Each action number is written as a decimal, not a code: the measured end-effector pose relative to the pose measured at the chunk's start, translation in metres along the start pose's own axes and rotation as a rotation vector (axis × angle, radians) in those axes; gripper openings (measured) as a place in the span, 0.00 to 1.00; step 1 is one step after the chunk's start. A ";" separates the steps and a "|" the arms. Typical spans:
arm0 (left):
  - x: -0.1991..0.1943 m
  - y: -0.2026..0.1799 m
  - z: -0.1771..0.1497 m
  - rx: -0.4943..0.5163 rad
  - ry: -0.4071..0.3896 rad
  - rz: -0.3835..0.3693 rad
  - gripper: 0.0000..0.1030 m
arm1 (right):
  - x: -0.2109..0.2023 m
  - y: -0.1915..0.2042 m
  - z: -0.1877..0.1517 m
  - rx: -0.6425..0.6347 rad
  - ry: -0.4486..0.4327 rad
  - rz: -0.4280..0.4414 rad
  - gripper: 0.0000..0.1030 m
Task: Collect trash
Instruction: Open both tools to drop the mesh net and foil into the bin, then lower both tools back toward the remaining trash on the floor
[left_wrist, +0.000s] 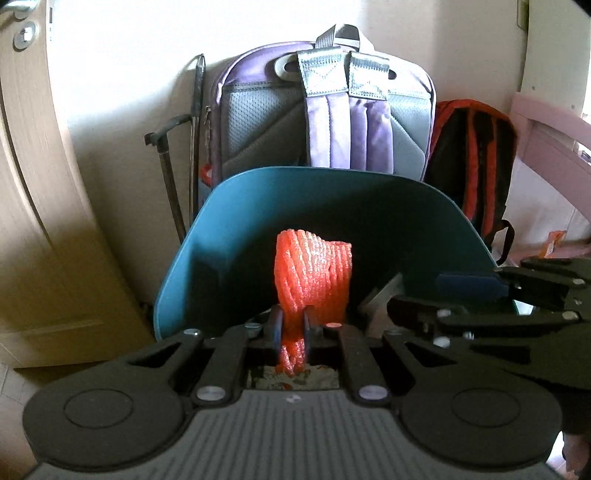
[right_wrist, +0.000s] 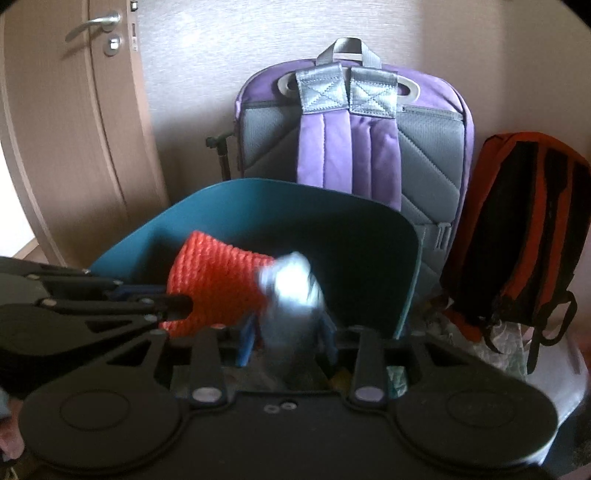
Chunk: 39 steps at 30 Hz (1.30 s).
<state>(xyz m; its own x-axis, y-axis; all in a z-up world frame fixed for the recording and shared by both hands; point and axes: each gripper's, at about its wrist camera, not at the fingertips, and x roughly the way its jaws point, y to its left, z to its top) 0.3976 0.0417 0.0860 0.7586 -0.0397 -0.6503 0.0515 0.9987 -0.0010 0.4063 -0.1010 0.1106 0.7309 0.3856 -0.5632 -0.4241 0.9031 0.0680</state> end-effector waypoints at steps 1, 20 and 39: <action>0.000 0.000 0.001 -0.002 0.001 0.002 0.15 | -0.003 0.001 0.000 -0.004 0.000 -0.003 0.43; -0.094 -0.010 -0.023 -0.017 -0.062 -0.008 0.54 | -0.101 0.010 -0.015 -0.005 -0.053 0.018 0.57; -0.119 0.004 -0.136 -0.094 0.037 -0.050 0.80 | -0.136 0.022 -0.118 -0.013 0.058 0.099 0.59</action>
<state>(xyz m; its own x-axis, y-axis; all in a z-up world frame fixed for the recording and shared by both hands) 0.2190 0.0551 0.0601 0.7318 -0.0906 -0.6755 0.0268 0.9942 -0.1043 0.2346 -0.1556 0.0910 0.6531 0.4604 -0.6012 -0.4994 0.8587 0.1151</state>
